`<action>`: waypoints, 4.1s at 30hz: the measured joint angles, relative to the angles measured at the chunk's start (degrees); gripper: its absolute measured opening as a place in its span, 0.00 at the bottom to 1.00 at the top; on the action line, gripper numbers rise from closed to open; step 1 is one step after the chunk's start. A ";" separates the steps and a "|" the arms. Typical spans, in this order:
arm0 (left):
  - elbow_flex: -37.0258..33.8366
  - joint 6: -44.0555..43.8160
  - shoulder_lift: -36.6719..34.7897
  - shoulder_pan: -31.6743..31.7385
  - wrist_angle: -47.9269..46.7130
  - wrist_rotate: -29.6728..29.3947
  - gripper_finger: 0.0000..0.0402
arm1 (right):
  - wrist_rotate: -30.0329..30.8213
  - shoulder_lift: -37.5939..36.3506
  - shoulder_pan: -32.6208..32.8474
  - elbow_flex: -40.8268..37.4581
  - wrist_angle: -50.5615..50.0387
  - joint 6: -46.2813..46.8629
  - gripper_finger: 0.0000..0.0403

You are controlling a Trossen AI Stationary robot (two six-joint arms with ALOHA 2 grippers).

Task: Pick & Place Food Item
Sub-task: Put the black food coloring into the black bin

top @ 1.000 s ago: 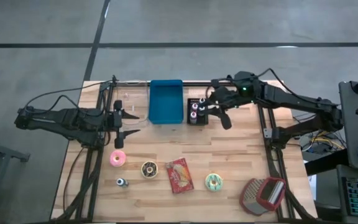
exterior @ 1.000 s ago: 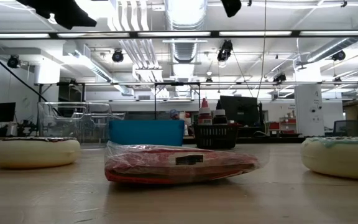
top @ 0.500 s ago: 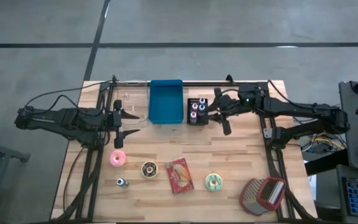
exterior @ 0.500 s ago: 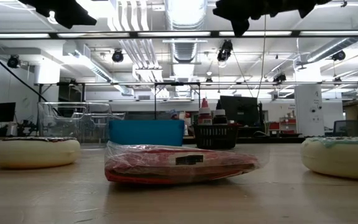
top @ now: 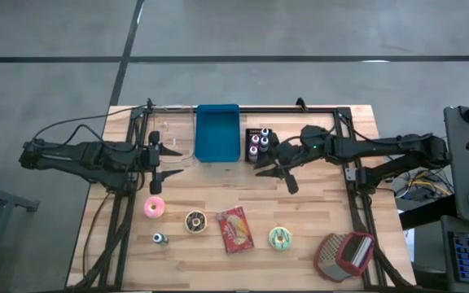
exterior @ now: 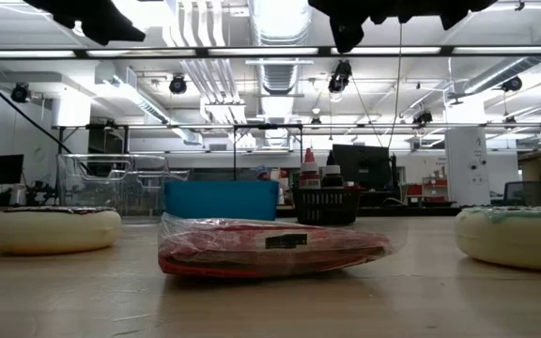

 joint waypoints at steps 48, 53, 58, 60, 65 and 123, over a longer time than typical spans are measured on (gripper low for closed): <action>0.52 -38.75 3.91 -14.25 -11.61 19.86 0.59 | 0.33 6.73 0.16 0.07 -2.63 -1.26 0.20; 0.40 -38.75 3.91 -14.25 -11.61 19.89 0.59 | 0.33 7.23 0.16 0.07 -2.50 -1.32 0.20; -0.24 -38.75 3.91 -14.25 -11.70 19.89 0.59 | 0.33 7.25 0.16 0.07 -2.45 -1.30 0.18; -0.24 -38.75 3.91 -14.25 -11.68 19.89 0.59 | 0.32 7.25 0.16 0.07 -2.48 -1.27 0.17; -0.24 -38.75 3.91 -14.25 -11.68 19.89 0.59 | 0.32 7.25 0.16 0.07 -2.48 -1.29 0.17; 22.33 -65.27 37.66 -43.35 -40.95 14.86 0.59 | 0.29 7.23 0.16 0.07 -2.46 -1.22 0.20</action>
